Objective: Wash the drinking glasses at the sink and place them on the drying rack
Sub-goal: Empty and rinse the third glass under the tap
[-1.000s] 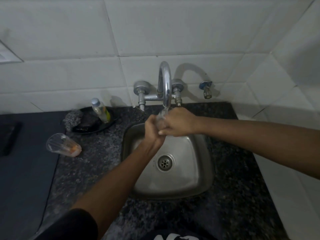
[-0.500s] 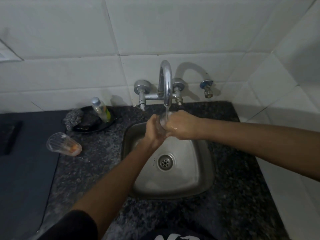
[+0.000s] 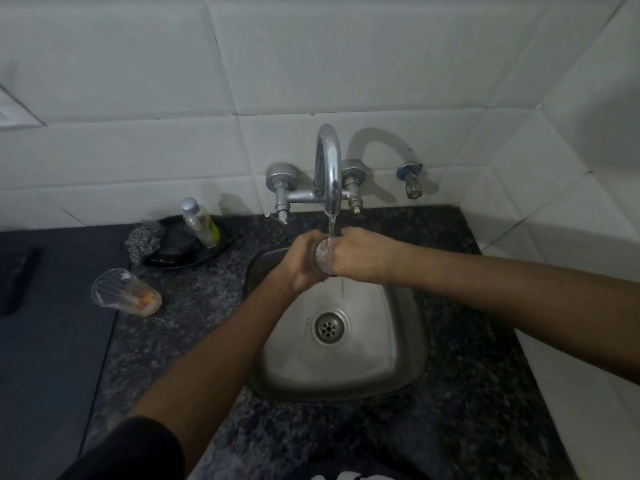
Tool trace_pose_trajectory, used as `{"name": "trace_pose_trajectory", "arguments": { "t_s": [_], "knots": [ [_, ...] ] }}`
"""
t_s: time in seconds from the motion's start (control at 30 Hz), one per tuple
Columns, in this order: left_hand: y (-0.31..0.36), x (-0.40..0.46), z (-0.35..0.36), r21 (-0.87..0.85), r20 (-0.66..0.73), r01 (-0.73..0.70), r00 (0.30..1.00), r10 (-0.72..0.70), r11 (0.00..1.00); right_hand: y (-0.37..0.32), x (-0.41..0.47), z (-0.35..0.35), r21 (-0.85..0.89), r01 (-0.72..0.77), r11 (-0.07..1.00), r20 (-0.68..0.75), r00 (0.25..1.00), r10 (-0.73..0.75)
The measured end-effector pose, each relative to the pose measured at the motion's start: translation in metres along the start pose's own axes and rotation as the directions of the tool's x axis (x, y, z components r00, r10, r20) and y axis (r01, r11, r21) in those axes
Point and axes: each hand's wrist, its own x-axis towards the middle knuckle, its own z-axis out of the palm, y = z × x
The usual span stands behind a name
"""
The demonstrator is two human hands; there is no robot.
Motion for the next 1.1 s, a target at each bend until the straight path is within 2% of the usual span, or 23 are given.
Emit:
{"name": "trace_pose_trajectory", "arguments": {
  "t_s": [0.07,0.1,0.13,0.2,0.3,0.33,0.4,0.47,0.5,0.57,0.6,0.67,0.73,0.77,0.8,0.9,0.93,1.0,1.07,1.1],
  "knots": [
    [-0.007,0.001,-0.002,-0.084,-0.035,-0.114,0.993,0.112,0.99,-0.007,0.004,-0.011,0.098,-0.134,0.986,0.024,0.991,0.132],
    [-0.014,0.001,-0.003,-0.139,-0.074,-0.182,0.982,0.173,0.973,-0.01,0.007,-0.015,0.098,-0.192,0.977,0.098,0.978,0.182],
    [-0.018,0.0,-0.004,-0.19,-0.099,-0.218,0.974,0.202,0.957,-0.009,0.008,-0.014,0.081,-0.195,0.977,0.103,0.977,0.187],
    [-0.019,0.001,-0.007,-0.188,-0.091,-0.179,0.982,0.164,0.966,-0.01,0.005,-0.016,0.038,-0.119,0.992,0.108,0.988,0.114],
    [-0.006,0.002,-0.012,0.028,-0.037,-0.011,0.999,0.012,1.0,-0.004,-0.001,-0.008,-0.125,-0.009,0.992,-0.031,1.0,0.006],
    [-0.004,0.002,-0.012,0.032,-0.03,0.002,1.0,-0.001,0.999,-0.003,-0.003,-0.005,-0.041,-0.01,0.999,-0.052,0.999,0.008],
    [-0.009,0.002,-0.008,-0.064,-0.056,-0.096,0.994,0.092,0.993,-0.008,-0.002,-0.011,0.186,-0.146,0.972,0.007,0.989,0.148],
    [-0.02,0.009,-0.01,-0.21,-0.111,-0.255,0.965,0.236,0.944,-0.018,0.005,-0.011,0.385,-0.319,0.866,0.073,0.946,0.316],
    [-0.025,0.011,-0.009,-0.256,-0.135,-0.279,0.958,0.252,0.925,-0.019,0.008,-0.009,0.428,-0.357,0.831,0.082,0.93,0.357],
    [-0.03,0.009,-0.01,-0.282,-0.085,-0.243,0.97,0.228,0.928,-0.02,0.01,-0.011,0.364,-0.338,0.868,0.091,0.94,0.328],
    [-0.029,0.005,-0.01,-0.269,-0.044,-0.198,0.98,0.194,0.943,-0.02,0.009,-0.012,0.232,-0.283,0.93,0.072,0.959,0.274],
    [-0.024,0.002,-0.014,-0.203,0.022,-0.094,0.995,0.101,0.975,-0.017,0.005,-0.005,-0.032,-0.107,0.994,-0.034,0.994,0.106],
    [-0.018,0.002,-0.018,-0.126,-0.006,-0.026,1.0,0.025,0.992,-0.015,-0.001,-0.003,-0.071,-0.007,0.997,-0.169,0.986,-0.005],
    [-0.016,0.003,-0.02,-0.109,-0.029,-0.009,1.0,0.006,0.994,-0.015,-0.002,-0.002,-0.028,0.0,1.0,-0.208,0.978,-0.006],
    [-0.016,0.002,-0.019,-0.1,-0.038,-0.005,0.999,0.001,0.995,-0.017,-0.002,-0.004,0.053,-0.029,0.998,-0.182,0.982,0.038],
    [-0.02,-0.002,-0.018,-0.143,-0.084,-0.032,0.996,0.02,0.989,-0.022,-0.003,-0.005,0.341,-0.16,0.926,-0.032,0.983,0.181],
    [-0.022,-0.002,-0.019,-0.147,-0.09,-0.057,0.995,0.044,0.988,-0.025,-0.005,-0.006,0.448,-0.202,0.871,-0.008,0.973,0.23],
    [-0.024,-0.005,-0.021,-0.159,-0.103,-0.147,0.986,0.131,0.976,-0.032,-0.005,-0.009,0.69,-0.24,0.683,-0.037,0.931,0.364],
    [-0.024,-0.008,-0.022,-0.186,-0.117,-0.217,0.973,0.198,0.958,-0.038,-0.007,-0.016,0.854,-0.199,0.481,-0.104,0.84,0.533],
    [-0.024,-0.008,-0.02,-0.206,-0.131,-0.237,0.968,0.213,0.949,-0.041,-0.007,-0.018,0.875,-0.167,0.454,-0.161,0.785,0.598]
  ]
}}
